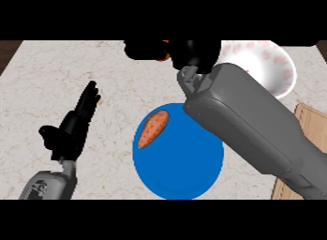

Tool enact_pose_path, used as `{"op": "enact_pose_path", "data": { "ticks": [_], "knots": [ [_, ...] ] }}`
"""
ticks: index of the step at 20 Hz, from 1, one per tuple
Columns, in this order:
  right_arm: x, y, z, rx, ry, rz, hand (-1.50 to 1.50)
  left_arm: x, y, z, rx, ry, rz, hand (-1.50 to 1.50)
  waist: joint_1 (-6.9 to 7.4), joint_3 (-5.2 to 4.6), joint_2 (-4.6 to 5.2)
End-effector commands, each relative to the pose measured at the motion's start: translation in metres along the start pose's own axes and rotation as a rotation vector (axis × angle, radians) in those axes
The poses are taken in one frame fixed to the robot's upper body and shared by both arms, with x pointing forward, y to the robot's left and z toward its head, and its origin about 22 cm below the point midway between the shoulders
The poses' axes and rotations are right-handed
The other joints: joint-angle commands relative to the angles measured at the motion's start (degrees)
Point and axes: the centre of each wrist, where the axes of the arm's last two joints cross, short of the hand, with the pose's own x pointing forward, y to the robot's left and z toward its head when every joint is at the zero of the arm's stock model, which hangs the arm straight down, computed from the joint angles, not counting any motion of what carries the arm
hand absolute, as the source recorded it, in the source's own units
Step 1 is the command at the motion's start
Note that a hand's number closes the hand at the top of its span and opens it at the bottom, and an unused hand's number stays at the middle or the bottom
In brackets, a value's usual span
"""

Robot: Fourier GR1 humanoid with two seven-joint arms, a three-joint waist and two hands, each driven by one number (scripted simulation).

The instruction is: Pick the squash from the plate and place it in the bowl

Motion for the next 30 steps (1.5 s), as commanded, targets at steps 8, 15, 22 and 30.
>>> {"op": "enact_pose_path", "data": {
  "ticks": [8, 15, 22, 30],
  "knots": [
    [-0.036, -0.039, -0.068, -0.045, 0.135, 0.233, 1.50, -0.010, 0.004, 0.001, 0.020, 0.002, -0.006, 0.00, -0.17, -0.01, 0.10],
    [-0.114, -0.038, -0.096, -0.057, 0.166, 0.443, 1.50, 0.008, 0.004, -0.010, 0.002, 0.005, 0.003, 0.00, 0.50, 0.02, 0.44],
    [-0.184, -0.046, -0.095, -0.066, 0.247, 0.472, 1.50, 0.000, -0.002, -0.009, 0.007, -0.006, 0.001, 0.00, 0.24, 0.03, 0.33],
    [-0.237, -0.052, -0.097, -0.041, 0.323, 0.499, 1.50, -0.001, -0.005, 0.000, 0.007, 0.000, -0.016, 0.00, 0.42, 0.04, 0.23]
  ]
}}
